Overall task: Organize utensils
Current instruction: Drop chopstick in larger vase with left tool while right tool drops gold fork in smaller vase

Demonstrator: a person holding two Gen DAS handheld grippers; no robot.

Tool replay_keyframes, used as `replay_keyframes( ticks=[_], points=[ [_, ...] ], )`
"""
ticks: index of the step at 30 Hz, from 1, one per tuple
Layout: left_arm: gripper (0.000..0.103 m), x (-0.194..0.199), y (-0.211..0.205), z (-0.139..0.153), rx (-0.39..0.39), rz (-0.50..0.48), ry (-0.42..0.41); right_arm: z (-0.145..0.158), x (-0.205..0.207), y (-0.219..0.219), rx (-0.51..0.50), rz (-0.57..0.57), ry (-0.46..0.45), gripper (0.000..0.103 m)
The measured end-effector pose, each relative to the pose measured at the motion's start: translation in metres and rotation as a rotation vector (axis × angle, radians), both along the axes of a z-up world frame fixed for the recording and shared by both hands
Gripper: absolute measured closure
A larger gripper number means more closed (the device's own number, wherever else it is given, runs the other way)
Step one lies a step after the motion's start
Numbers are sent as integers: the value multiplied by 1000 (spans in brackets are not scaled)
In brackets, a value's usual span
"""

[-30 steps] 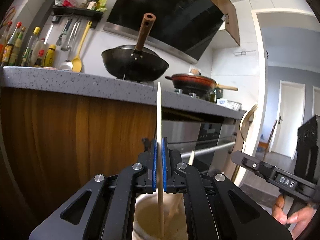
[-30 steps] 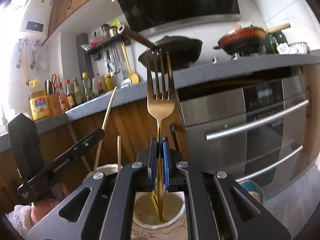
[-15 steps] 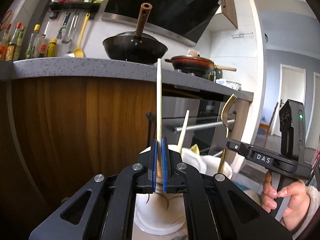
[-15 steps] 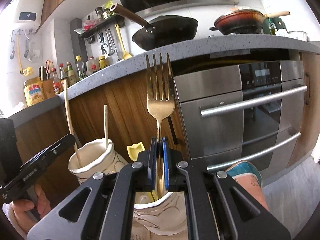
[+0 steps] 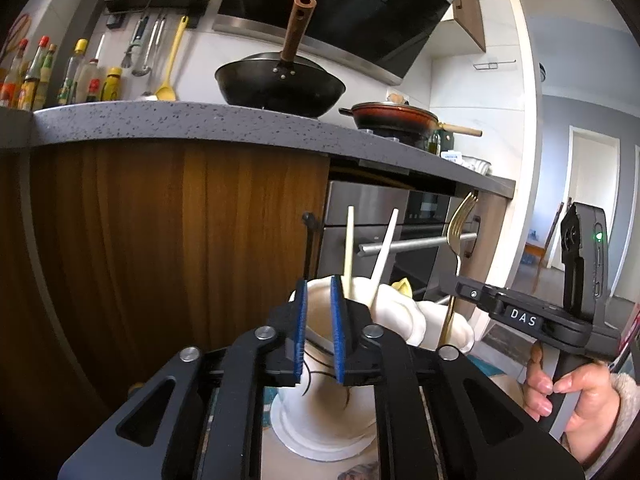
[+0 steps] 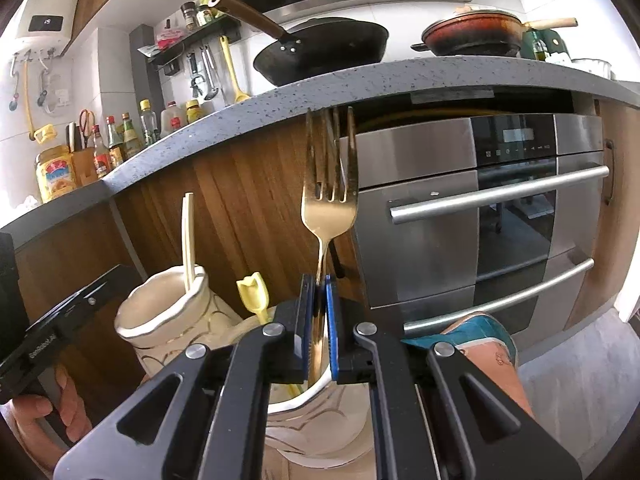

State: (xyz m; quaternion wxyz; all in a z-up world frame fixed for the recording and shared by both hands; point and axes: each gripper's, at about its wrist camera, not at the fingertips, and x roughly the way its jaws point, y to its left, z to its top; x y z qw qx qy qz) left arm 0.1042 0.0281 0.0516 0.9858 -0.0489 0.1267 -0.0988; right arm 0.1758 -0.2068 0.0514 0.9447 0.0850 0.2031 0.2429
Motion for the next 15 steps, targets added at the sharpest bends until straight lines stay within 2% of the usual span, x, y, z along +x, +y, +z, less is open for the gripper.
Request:
replay_keyframes(
  ticks=[5,7,8,11,12,15],
  points=[
    [87,-3,0,2,23,11,-9,-3,2,0,-15,-21,4,93],
    [75,-4,2,2,25,21,-10,-3,2,1,-11,-19,14,78],
    [73,-5,2,2,29,25,-16,-3,1,1,-6,-16,18,68],
    [69,-9,4,2,44,51,-22,0,-6,-1,-10,-28,17,57],
    [65,-11,5,3,37,53,-23,1,-10,-3,-8,-32,19,49],
    [49,-26,6,6,16,65,-41,5,-24,-8,0,-34,13,35]
  ],
)
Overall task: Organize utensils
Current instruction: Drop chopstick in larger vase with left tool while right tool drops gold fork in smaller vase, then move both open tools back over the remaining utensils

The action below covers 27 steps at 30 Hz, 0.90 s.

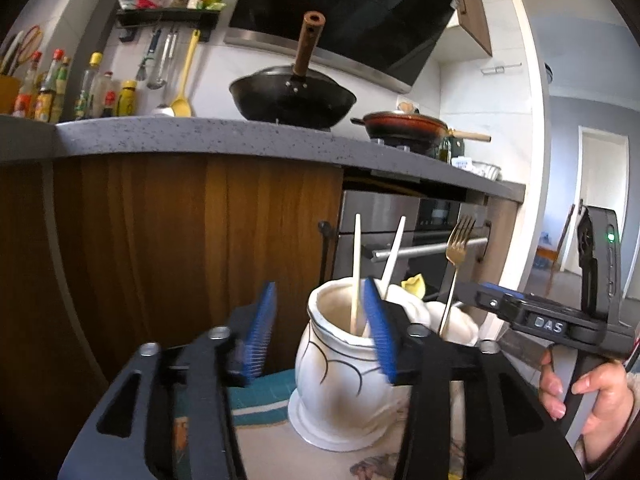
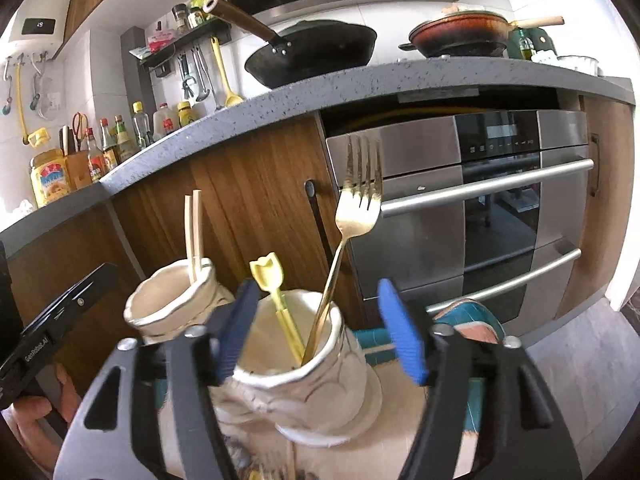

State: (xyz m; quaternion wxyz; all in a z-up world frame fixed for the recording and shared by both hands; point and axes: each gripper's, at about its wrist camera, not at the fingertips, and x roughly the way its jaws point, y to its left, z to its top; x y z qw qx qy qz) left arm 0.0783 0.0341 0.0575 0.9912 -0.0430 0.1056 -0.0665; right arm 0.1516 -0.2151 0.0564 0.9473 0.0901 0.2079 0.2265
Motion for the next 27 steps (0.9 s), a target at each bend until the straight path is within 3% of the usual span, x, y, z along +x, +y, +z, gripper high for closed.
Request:
replay_keyframes(
  ticks=[1,3,8,19,27],
  points=[
    [44,-5,0,1,-1,3,-6,1,-4,-1,-2,0,-2,33],
    [37,-18,-2,2,-3,8,-17,3,-19,-3,-1,-3,-13,19],
    [26,-46,-5,-1,14,29,-26,2,-55,-10,0,-12,-36,5],
    [11,-82,-1,-29,18,93,81,-22,-95,-29,31,-64,18,5],
    [7,-88,-14,-48,69,113,184,-40,-104,-33,9,-69,72,5]
  ],
)
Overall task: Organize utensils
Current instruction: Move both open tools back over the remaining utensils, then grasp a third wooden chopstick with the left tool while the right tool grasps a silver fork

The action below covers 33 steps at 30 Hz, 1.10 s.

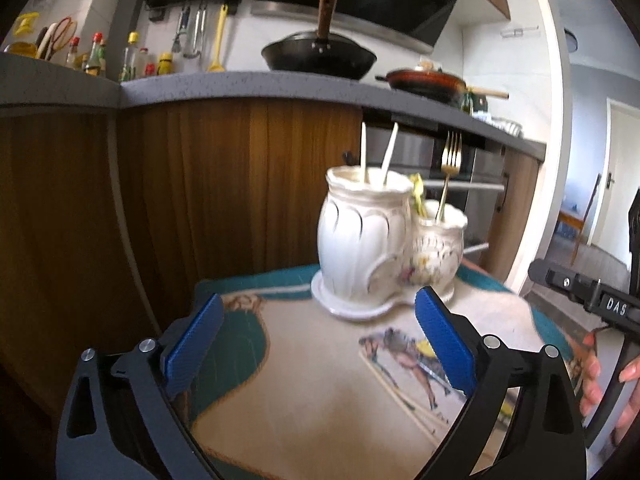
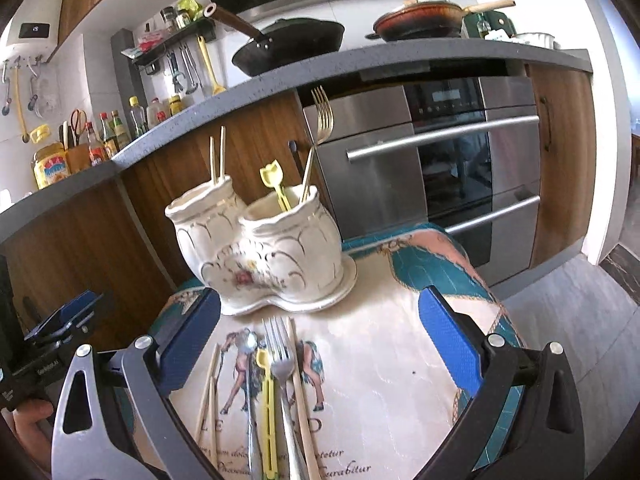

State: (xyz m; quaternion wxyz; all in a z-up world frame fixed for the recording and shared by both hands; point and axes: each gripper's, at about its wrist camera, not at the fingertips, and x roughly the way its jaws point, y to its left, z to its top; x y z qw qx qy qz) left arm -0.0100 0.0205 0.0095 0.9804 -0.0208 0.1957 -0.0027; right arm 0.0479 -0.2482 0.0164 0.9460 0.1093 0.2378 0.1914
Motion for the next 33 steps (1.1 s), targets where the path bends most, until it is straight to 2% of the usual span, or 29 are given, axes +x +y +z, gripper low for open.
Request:
replay_keyframes(
  ticks=[9,15,18,23,26,29,31,33],
  points=[
    [7,4,-8,-18,14,11,129,-5,6,0,-31,32,9,5],
    [7,3,-10,-31,11,15,263,-6,11,-4,-28,34,27,5],
    [7,4,-21,-44,46,1,351,-7,15,-4,-27,36,45,5],
    [7,6,-40,-54,49,-54,404,-8,16,-6,-24,44,54,5],
    [8,9,-53,-58,87,-80,427,-8,15,-7,-29,42,52,5],
    [12,12,-62,-64,122,-101,454,-7,13,-8,-33,38,48,5],
    [28,15,-63,-67,138,-110,475,-7,13,-8,-36,36,47,5],
    [37,18,-64,-71,143,-122,494,-8,14,-8,-36,38,50,5]
  ],
)
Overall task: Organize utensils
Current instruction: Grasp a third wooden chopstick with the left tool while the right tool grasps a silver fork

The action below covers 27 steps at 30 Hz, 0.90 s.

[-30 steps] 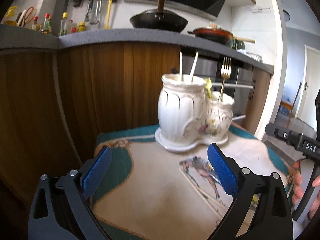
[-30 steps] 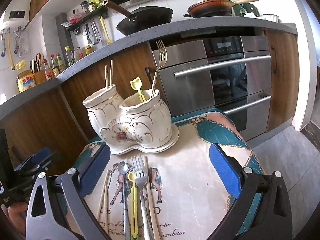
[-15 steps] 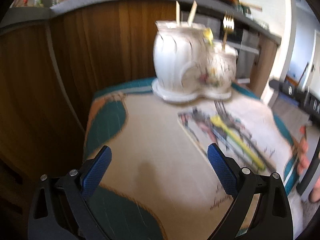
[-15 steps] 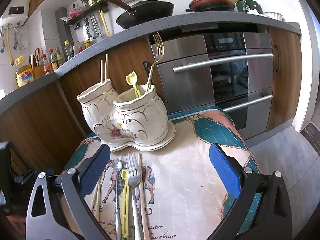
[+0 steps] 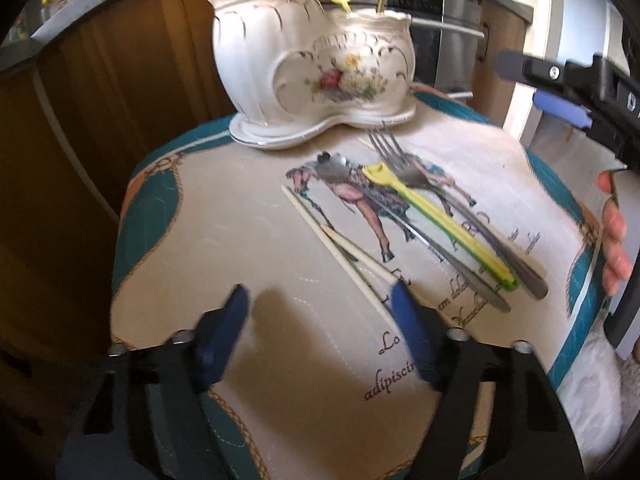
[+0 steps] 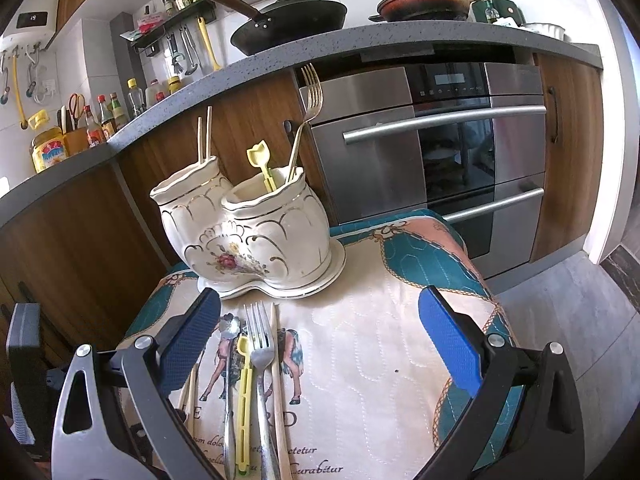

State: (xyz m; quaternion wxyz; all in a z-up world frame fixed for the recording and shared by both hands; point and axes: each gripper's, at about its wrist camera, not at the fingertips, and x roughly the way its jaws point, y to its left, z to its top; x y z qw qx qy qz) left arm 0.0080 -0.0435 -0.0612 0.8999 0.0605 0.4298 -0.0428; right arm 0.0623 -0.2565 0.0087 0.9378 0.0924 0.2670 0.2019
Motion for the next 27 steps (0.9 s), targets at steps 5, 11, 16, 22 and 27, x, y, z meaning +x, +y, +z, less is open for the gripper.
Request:
replay_keyframes(
  ticks=[5,11,16,22,27],
  points=[
    [71,4,3,2,-19,-32,13,-1,2,2,-20,29,10,5],
    [96,5,18,4,-13,-33,21,-5,0,20,-161,156,63,5],
    [97,4,28,5,-10,-15,20,-20,-7,46,-265,299,132,44],
    [97,0,27,6,12,-30,14,-31,-11,60,-314,355,177,85],
    [97,2,30,6,-8,-31,9,-41,-10,67,-355,363,194,89]
  ],
)
